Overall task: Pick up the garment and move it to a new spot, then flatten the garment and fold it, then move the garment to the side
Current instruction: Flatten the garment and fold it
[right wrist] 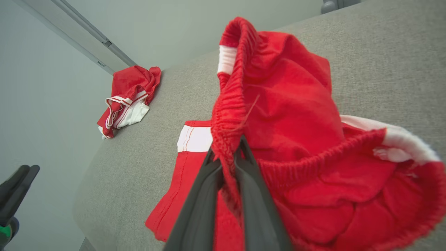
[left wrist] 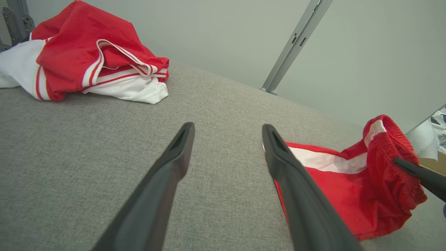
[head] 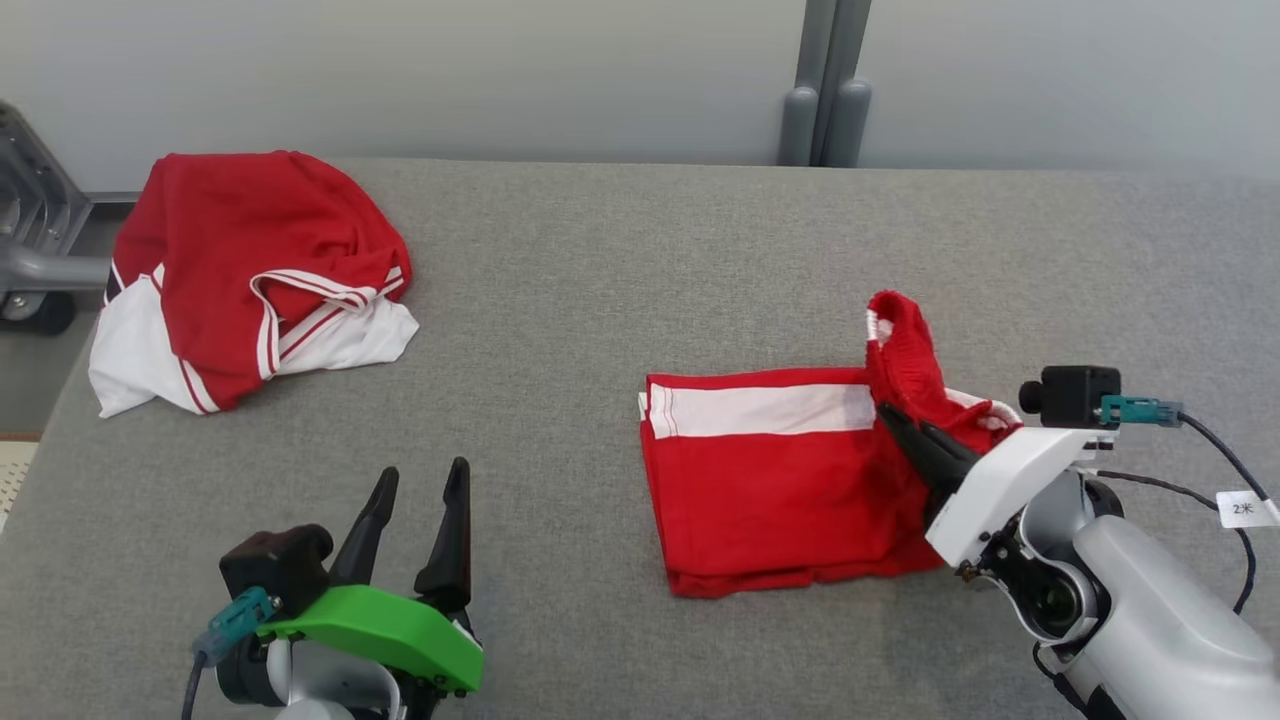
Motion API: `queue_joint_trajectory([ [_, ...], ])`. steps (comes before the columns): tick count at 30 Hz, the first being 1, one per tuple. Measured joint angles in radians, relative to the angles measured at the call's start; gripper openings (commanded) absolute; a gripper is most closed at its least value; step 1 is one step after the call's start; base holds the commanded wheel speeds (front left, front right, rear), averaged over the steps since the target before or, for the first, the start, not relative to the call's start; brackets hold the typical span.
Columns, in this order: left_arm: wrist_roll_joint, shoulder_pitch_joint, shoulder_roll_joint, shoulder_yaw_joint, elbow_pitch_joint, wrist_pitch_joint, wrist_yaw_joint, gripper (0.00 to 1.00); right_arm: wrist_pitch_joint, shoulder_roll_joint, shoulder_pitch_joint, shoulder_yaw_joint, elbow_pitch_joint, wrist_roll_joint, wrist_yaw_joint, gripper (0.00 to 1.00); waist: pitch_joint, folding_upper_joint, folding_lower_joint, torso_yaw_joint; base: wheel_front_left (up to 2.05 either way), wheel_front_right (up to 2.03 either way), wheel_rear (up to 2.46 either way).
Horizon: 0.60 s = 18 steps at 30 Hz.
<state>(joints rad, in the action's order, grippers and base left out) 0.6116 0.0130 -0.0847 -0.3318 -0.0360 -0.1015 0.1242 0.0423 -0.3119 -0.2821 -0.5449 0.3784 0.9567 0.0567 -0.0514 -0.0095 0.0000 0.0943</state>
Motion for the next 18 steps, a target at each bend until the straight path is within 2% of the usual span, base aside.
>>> queue_joint_trajectory([
  [6,-0.001,-0.014,0.002,0.004,0.013,0.008,0.000,1.00,0.045,0.031,-0.033,-0.051,-0.014,-0.028,0.002,0.00,0.014,0.0000,0.0000,0.039,0.00,0.00,0.00],
  [18,-0.002,-0.021,0.010,0.004,0.030,0.022,0.000,1.00,0.149,0.071,-0.059,-0.116,0.027,-0.043,-0.047,0.00,0.014,0.0000,0.0000,0.142,0.00,0.00,0.00],
])
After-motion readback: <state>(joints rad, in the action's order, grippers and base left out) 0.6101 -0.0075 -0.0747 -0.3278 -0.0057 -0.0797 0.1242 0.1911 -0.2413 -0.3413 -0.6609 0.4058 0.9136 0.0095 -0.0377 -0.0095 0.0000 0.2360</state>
